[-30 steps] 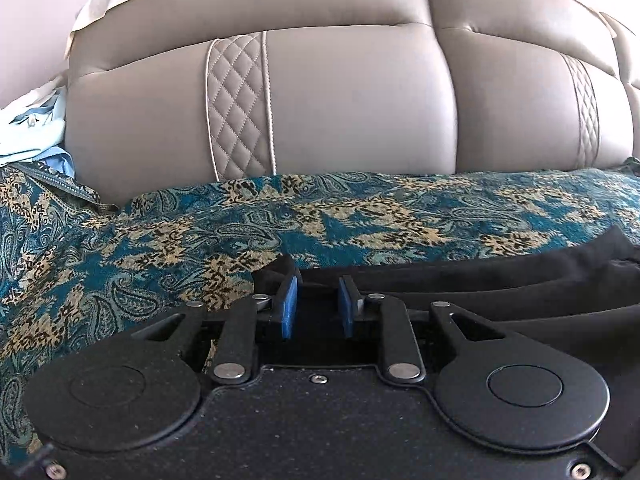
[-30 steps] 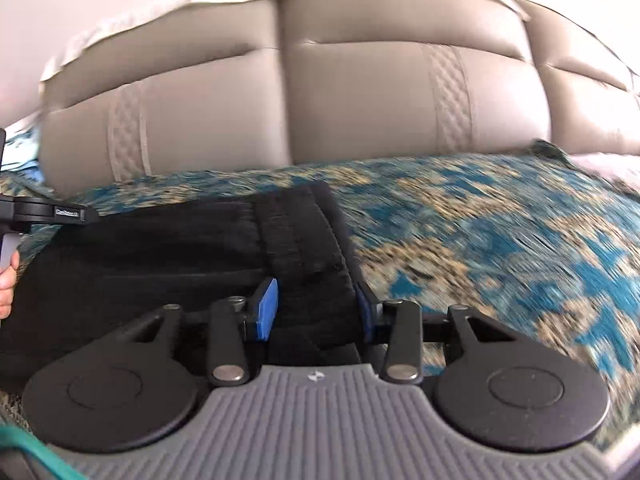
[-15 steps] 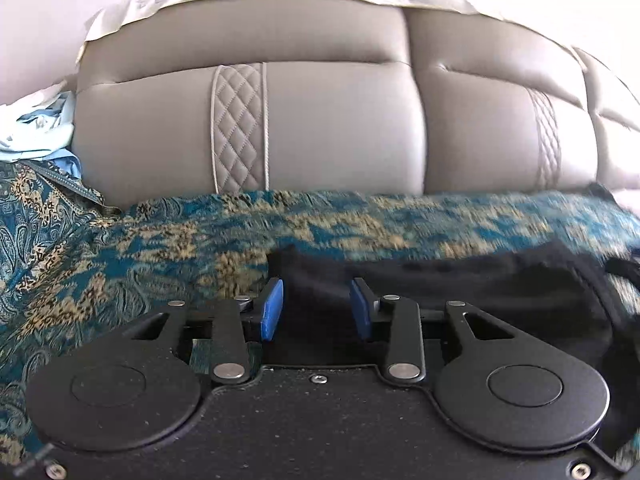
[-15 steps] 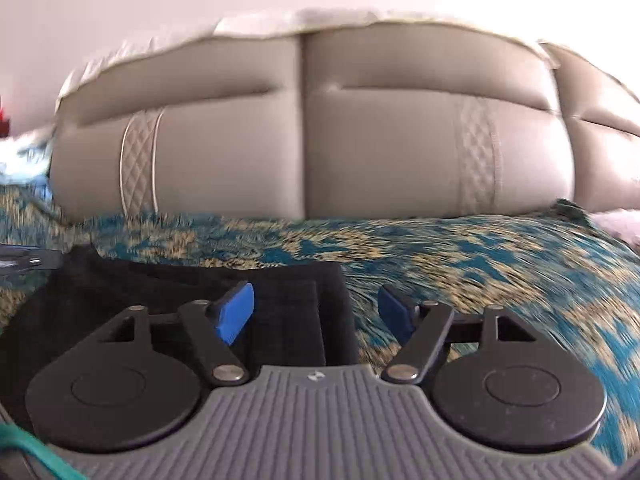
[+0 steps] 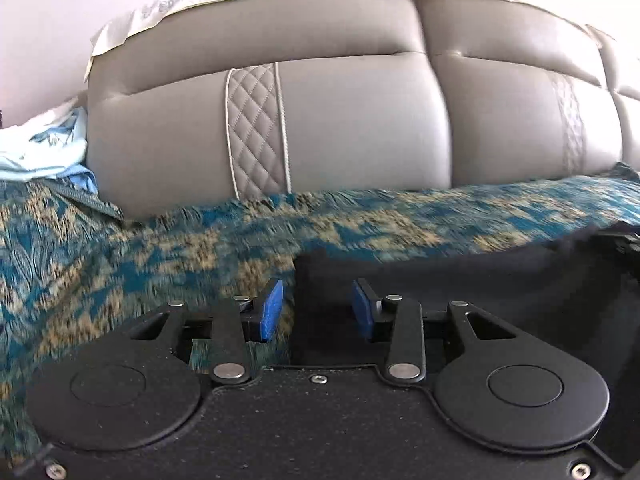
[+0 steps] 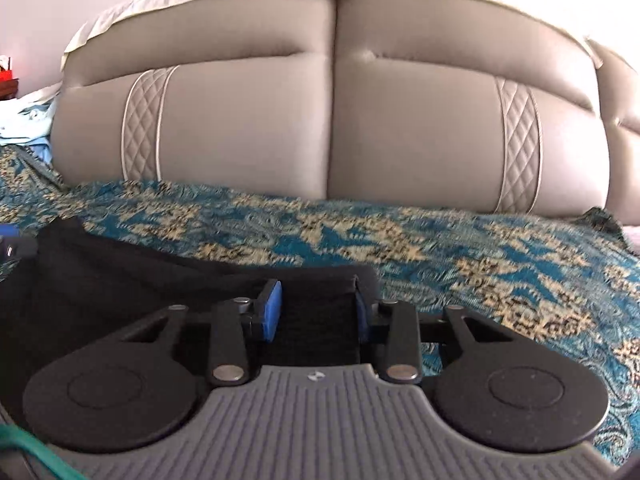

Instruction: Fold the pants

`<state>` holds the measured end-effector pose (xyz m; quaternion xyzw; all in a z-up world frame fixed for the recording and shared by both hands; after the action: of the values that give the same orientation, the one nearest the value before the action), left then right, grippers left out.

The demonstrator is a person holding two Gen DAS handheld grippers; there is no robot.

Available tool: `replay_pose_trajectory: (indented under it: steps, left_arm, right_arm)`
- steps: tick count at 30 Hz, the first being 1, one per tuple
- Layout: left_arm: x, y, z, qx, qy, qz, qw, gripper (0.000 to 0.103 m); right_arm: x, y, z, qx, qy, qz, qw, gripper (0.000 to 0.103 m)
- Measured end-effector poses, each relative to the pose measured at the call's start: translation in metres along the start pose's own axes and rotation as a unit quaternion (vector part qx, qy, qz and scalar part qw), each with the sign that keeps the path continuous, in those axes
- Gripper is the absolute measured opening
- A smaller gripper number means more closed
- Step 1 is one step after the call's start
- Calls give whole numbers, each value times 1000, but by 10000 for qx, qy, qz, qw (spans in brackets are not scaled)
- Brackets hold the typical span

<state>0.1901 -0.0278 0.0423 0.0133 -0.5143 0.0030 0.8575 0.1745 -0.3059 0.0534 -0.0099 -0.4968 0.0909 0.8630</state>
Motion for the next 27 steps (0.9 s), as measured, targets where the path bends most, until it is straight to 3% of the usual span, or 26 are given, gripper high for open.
replay_pose_trajectory:
  steps: [4,12,13,14,20,22,24,26,27]
  left_arm:
    - [1,1,-35,220,288,109,9993,32]
    - [0,-4,-46,283,114,-191,9994,33]
    - [0,-4,-47,289,101,-216,9993,34]
    - [0,-5,-49,289,87,-227,9993,34]
    - [-1,-7,-51,309,61,-332,9990,34]
    - [0,-6,-49,292,74,-286,9991,34]
    - [3,-3,-43,224,150,-160,9995,43]
    - [5,0,-35,68,208,2,9998,63]
    - [5,1,-29,-1,220,23,9998,66]
  right_arm:
    - [4,-1,-5,-152,-30,-56,9999,41]
    - [1,2,-12,-361,201,-13,9991,45]
    - [0,2,-15,-350,269,-26,9990,48]
    - [-1,1,-17,-339,336,-65,9988,57]
    - [-1,-3,-18,-302,393,-210,9985,61]
    - [-1,-2,-15,-344,361,-147,9986,73]
    - [0,-2,-9,-414,312,-177,9985,85]
    - [-1,-5,1,-370,191,-277,9987,88]
    - [-2,-6,7,-349,117,-366,9987,90]
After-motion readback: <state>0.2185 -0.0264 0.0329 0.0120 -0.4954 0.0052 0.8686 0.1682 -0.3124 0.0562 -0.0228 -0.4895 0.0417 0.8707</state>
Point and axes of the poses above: each gripper's, at about its wrist camera, not at the fingertips, and z roughly against the way its jaws point, y to its left, x to its top, the point moved 1 cm from there along -z, roughly the way its jaws point, and after that the axes turned 6 degrees about z, right-handed, at the moved point
